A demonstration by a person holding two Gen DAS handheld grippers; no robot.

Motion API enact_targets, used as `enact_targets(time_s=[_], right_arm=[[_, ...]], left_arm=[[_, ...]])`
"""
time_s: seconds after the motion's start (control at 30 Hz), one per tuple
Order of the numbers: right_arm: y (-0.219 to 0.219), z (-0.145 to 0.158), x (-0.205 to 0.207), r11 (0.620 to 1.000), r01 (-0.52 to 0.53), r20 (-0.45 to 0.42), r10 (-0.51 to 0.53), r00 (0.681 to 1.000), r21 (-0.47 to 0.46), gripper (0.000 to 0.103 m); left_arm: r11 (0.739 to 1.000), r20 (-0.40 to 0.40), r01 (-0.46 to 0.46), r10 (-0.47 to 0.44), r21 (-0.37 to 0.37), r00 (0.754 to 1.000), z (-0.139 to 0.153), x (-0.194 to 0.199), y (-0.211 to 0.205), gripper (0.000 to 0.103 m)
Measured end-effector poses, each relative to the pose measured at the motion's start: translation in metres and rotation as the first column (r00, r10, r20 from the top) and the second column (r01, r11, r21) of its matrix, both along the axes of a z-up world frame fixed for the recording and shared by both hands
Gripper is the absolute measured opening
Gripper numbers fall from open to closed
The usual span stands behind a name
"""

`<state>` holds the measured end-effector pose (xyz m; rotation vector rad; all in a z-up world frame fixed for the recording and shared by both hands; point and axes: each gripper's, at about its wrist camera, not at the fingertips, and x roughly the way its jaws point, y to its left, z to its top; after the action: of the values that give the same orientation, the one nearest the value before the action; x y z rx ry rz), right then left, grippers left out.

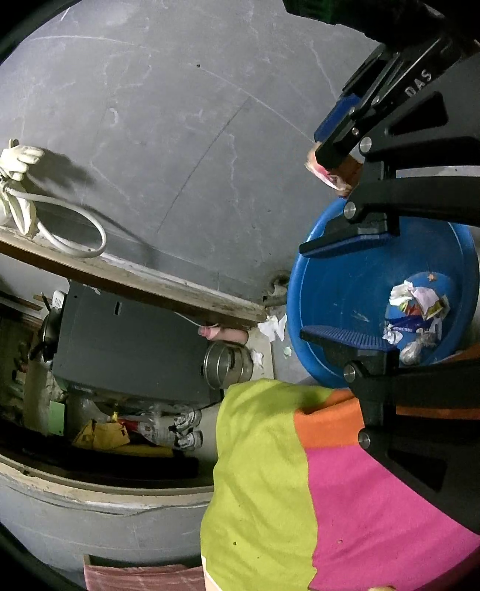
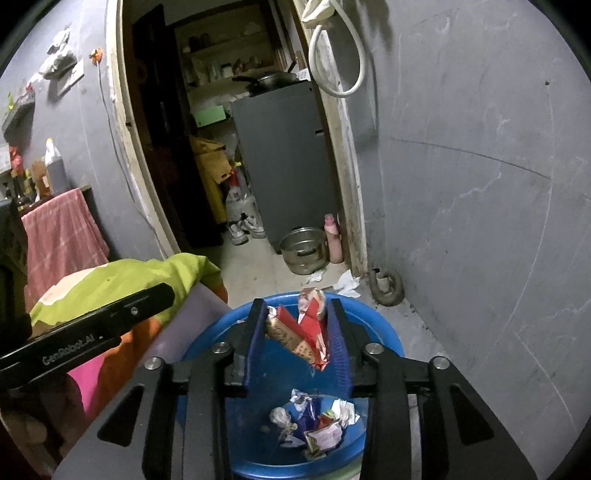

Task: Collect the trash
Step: 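Return both tools over the table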

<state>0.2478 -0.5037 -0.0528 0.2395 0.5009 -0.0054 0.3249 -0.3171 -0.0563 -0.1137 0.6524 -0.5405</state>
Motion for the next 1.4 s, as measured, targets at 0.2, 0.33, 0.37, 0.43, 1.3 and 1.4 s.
enact_targets(time_s=[0.2, 0.33, 0.37, 0.43, 1.3, 1.4], right_arm=[[0.002, 0.005, -0.002, 1.0, -0.005, 0.024, 0.005, 1.0, 0.005, 0.045], [0.003, 0.013, -0.006, 1.0, 0.001, 0.055, -0.002, 0.998, 0.012, 0.046], [0.003, 0.017, -0.01, 1.0, 0.003, 0.073, -0.004, 0.997, 0.012, 0.05], [0.006, 0.025, -0.016, 1.0, 0.007, 0.107, -0.008, 0.994, 0.008, 0.053], [0.168, 0.13, -0.084, 0.987, -0.12, 0.521, 0.16, 0.839, -0.11, 0.103], [0.188, 0.126, -0.085, 0.981, -0.154, 0.524, 0.193, 0.829, -0.119, 0.103]], left_arm=[[0.999, 0.005, -0.023, 0.023, -0.029, 1.0, 0.008, -0.002, 0.01, 0.036], [0.998, 0.041, -0.04, 0.042, -0.051, 0.998, 0.019, -0.01, 0.021, 0.041], [0.997, 0.051, -0.045, 0.048, -0.056, 0.998, 0.023, -0.012, 0.024, 0.042], [0.996, 0.067, -0.055, 0.059, -0.069, 0.996, 0.032, -0.016, 0.031, 0.047], [0.924, 0.363, -0.351, 0.382, -0.151, 0.85, 0.127, -0.127, 0.258, 0.101], [0.913, 0.371, -0.384, 0.407, -0.137, 0.835, 0.123, -0.135, 0.281, 0.101]])
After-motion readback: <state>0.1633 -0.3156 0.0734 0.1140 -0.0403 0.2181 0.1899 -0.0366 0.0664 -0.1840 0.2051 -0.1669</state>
